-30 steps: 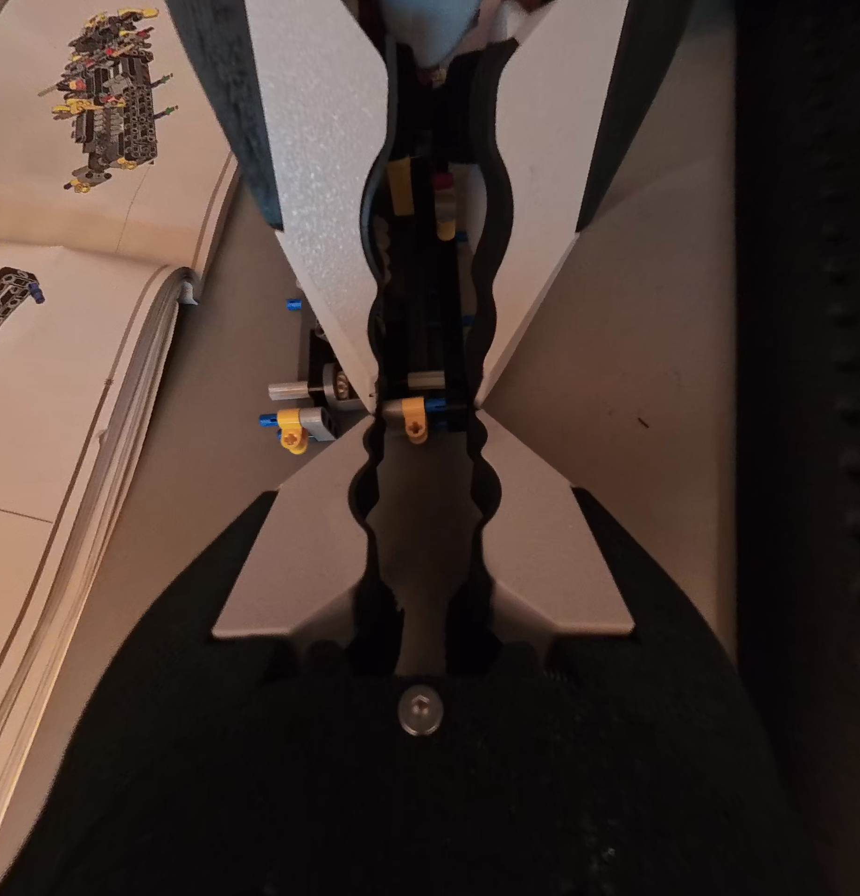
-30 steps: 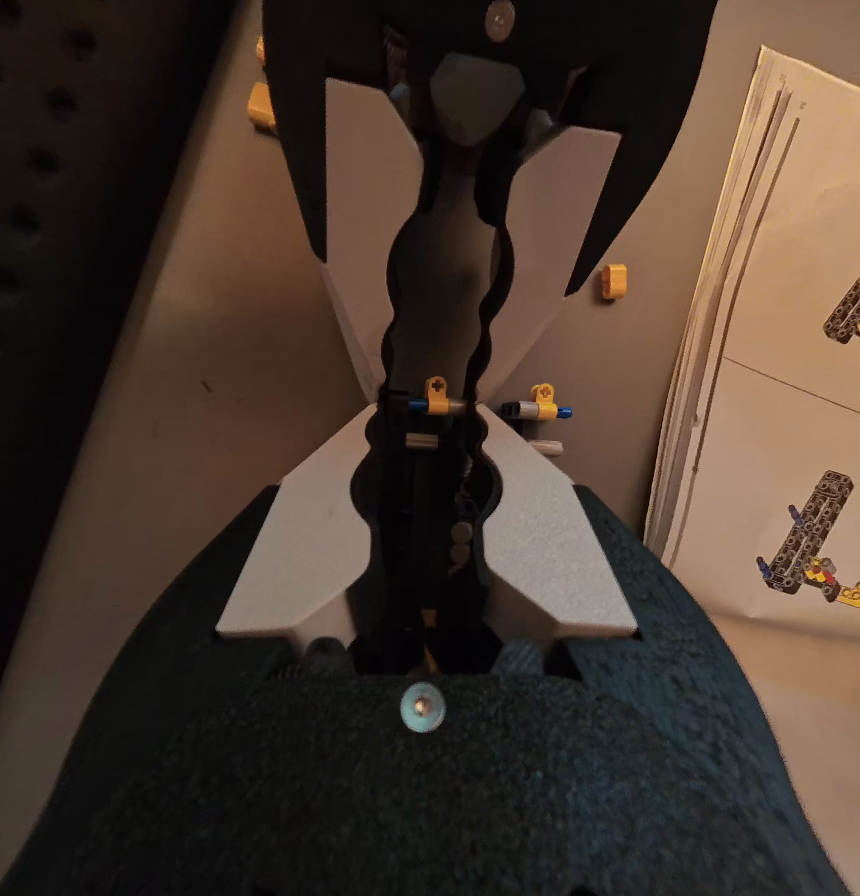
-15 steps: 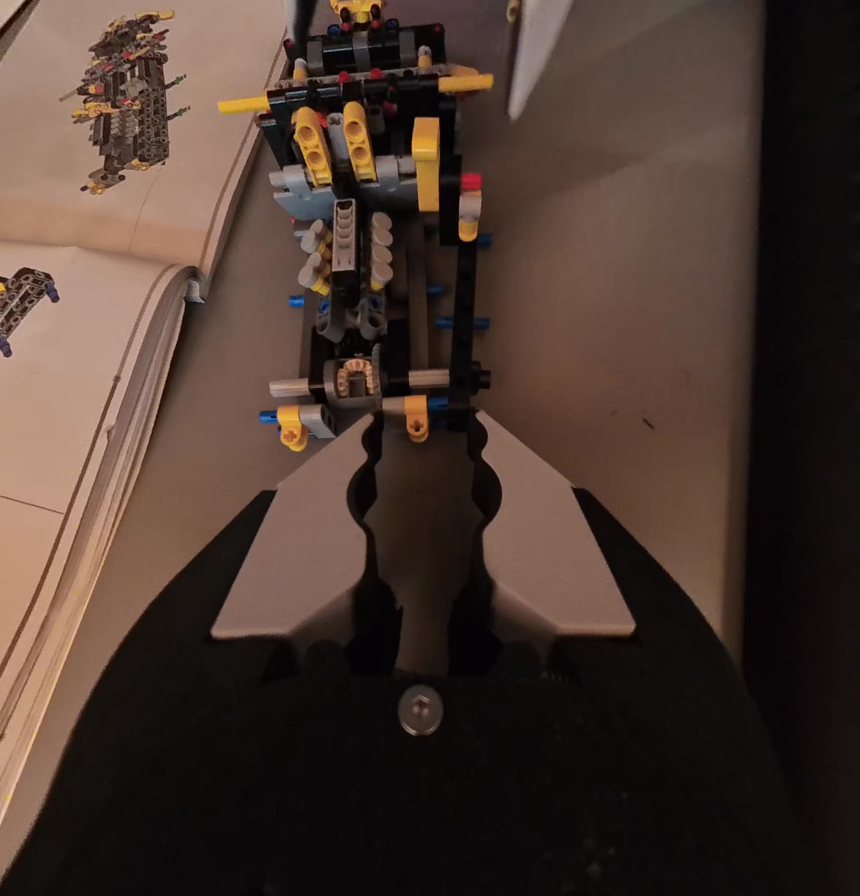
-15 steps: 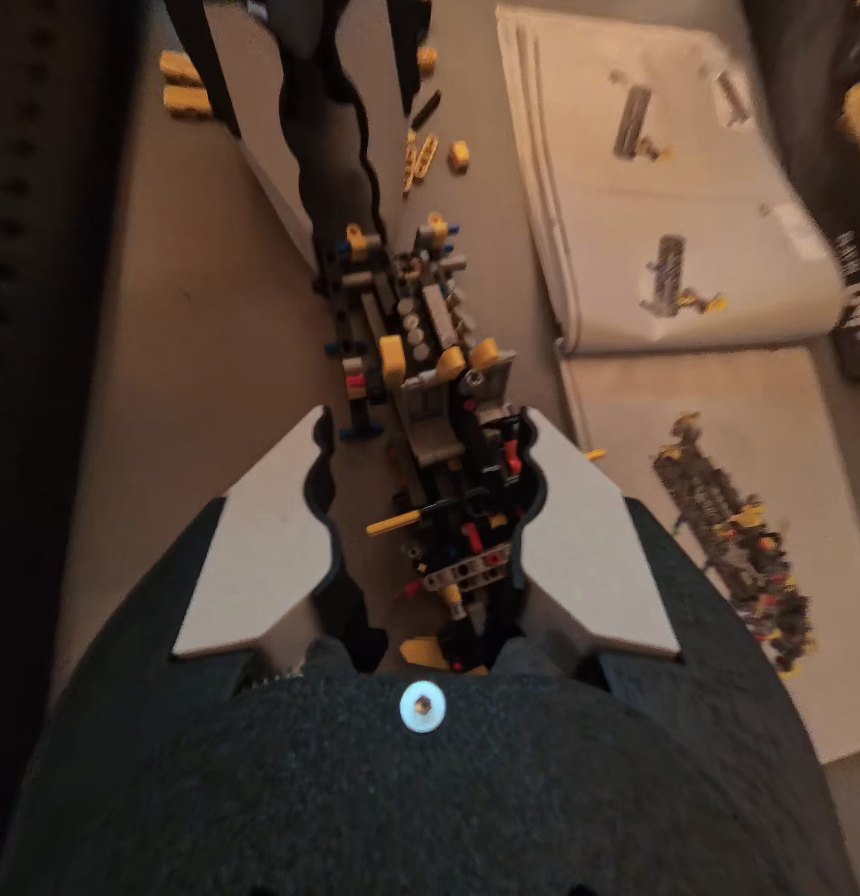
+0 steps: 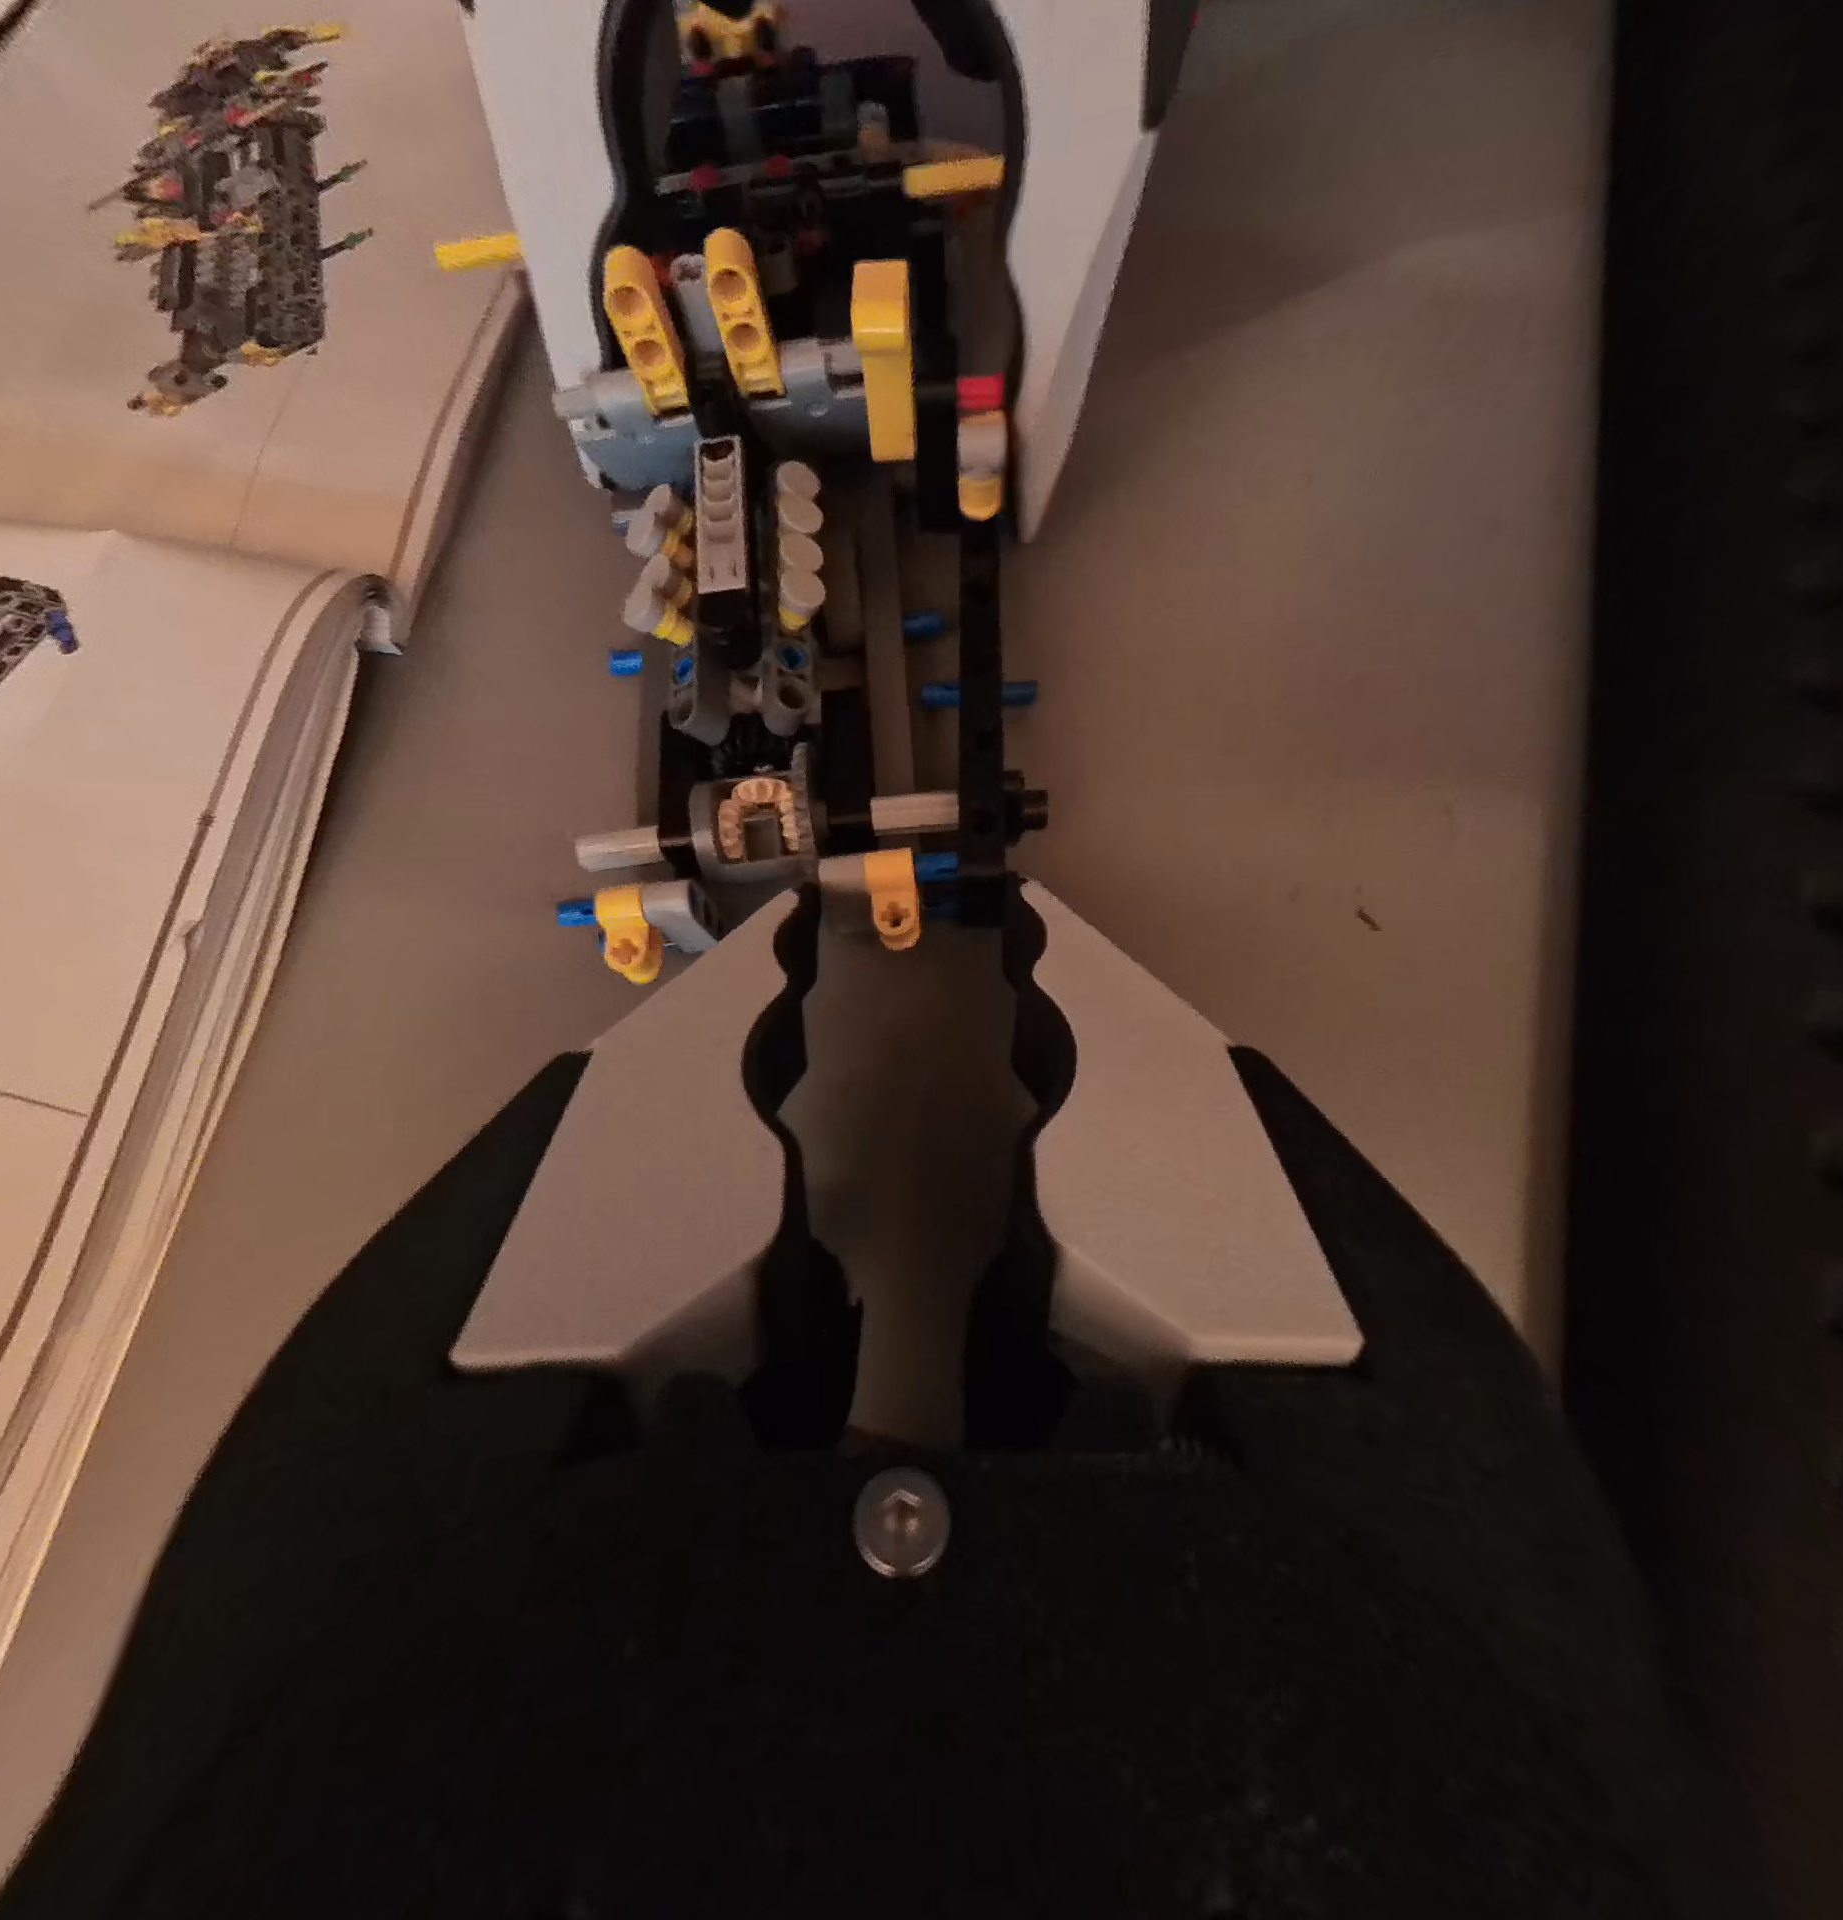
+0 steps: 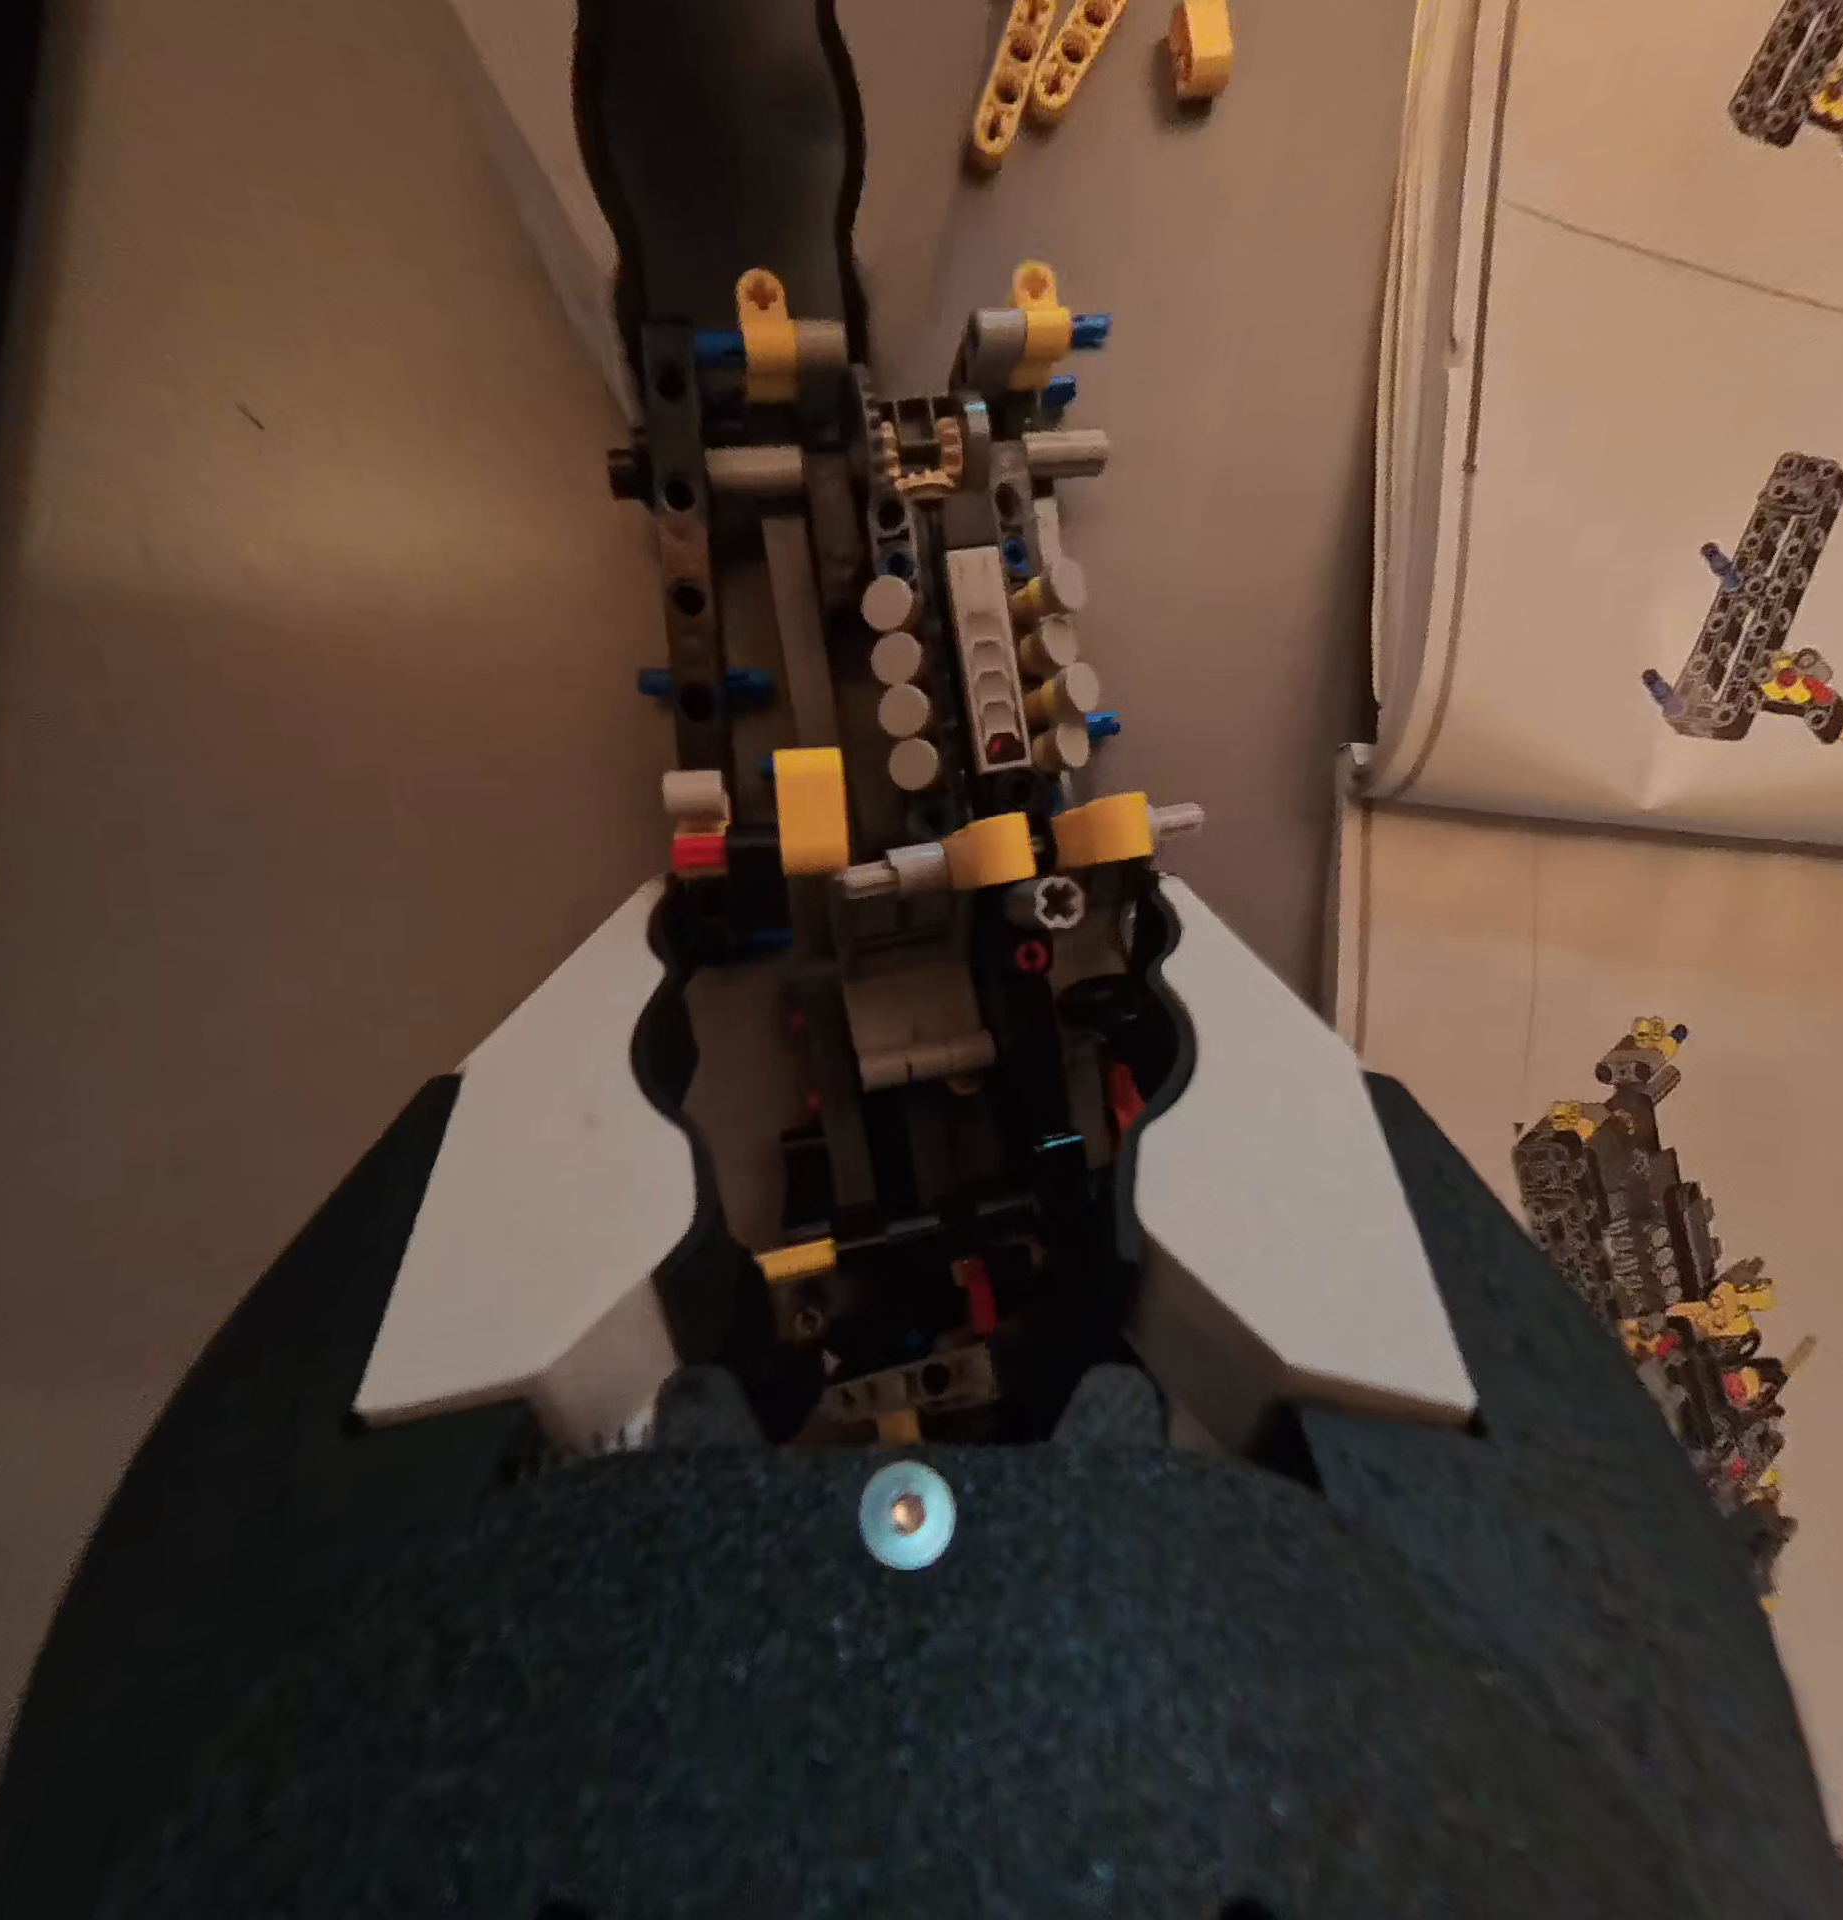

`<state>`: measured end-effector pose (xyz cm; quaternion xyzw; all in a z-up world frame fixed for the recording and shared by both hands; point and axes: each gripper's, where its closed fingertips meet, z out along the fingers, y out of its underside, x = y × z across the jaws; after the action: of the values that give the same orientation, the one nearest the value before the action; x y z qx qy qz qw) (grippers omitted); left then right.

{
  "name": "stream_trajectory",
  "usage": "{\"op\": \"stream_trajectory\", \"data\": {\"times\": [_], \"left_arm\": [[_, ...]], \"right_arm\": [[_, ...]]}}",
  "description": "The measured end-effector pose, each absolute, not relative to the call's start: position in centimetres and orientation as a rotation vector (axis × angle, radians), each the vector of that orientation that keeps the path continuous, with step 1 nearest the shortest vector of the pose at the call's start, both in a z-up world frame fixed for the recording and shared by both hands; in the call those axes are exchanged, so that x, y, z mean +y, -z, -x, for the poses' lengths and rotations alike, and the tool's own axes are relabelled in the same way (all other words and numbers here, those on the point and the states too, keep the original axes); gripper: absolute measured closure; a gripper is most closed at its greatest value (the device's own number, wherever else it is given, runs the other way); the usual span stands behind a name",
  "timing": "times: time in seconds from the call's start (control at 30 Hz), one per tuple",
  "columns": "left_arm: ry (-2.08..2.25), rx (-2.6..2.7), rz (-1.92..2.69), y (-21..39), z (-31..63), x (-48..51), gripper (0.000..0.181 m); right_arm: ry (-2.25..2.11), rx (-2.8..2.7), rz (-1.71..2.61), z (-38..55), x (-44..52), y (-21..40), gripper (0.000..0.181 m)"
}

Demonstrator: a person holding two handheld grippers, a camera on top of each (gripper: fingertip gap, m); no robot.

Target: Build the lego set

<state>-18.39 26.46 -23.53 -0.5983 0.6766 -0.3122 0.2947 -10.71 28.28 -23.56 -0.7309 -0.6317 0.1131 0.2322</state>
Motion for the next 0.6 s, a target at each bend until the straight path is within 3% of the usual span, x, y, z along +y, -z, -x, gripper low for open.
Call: {"op": "stream_trajectory", "data": {"times": [0.6], "left_arm": [[0.833,1.762,1.657,23.68,17.87,25.45,0.144]], "right_arm": [[-0.293,-1.695,2.010,10.54,28.35,23.40,0.106]]}}
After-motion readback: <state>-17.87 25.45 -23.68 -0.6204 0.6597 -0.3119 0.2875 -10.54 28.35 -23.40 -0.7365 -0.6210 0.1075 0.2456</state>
